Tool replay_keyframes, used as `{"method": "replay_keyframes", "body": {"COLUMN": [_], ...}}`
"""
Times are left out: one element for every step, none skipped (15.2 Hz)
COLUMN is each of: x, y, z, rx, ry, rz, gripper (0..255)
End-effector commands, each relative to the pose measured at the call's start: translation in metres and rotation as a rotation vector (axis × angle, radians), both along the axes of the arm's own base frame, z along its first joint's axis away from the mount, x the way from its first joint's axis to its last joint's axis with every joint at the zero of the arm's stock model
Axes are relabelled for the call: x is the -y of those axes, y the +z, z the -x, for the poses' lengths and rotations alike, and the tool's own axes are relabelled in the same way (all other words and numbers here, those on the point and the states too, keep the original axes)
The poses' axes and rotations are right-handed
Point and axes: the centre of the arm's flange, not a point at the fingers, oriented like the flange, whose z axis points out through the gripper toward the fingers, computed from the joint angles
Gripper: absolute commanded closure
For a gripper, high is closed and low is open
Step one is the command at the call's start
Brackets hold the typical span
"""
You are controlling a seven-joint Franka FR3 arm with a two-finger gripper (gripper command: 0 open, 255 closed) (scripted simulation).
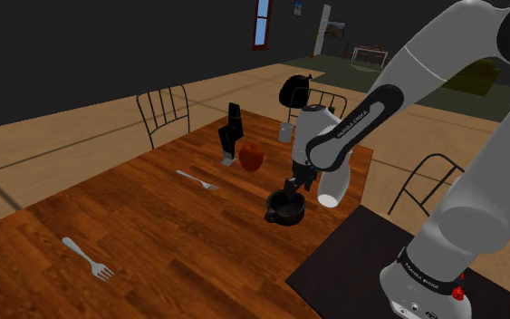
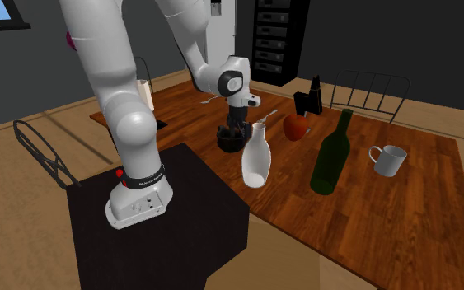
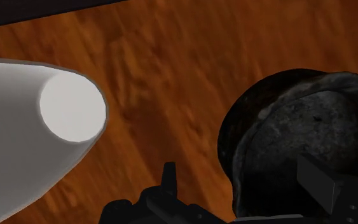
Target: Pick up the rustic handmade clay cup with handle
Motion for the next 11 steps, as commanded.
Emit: {"method": "replay_keyframes", "body": {"x": [-0.0002, -0.0002, -0.0002, -0.0002, 0.0, -0.0003, -0.0004, -0.0004, -0.0004, -0.0004, -0.0004], "y": [-0.0115, -0.0168, -0.0198, -0.0198, -0.0203, -0.0207, -0.0207, -0.0205, -0.0205, -0.0205, -0.0205], "z": [-0.0002, -0.0002, -0.0002, -0.0002, -0.0002, -0.0001, -0.0004, -0.0002, -0.0002, -0.0002, -0.0003], "rx": [0.001, 0.001, 0.001, 0.001, 0.001, 0.001, 0.001, 0.001, 0.001, 0.001, 0.001], "ry": [0.0, 0.0, 0.0, 0.0, 0.0, 0.0, 0.0, 0.0, 0.0, 0.0, 0.0], "rz": [0.0, 0.0, 0.0, 0.0, 0.0, 0.0, 0.0, 0.0, 0.0, 0.0, 0.0], "gripper": [0, 0, 0, 0, 255, 255, 255, 255, 255, 255, 255]}}
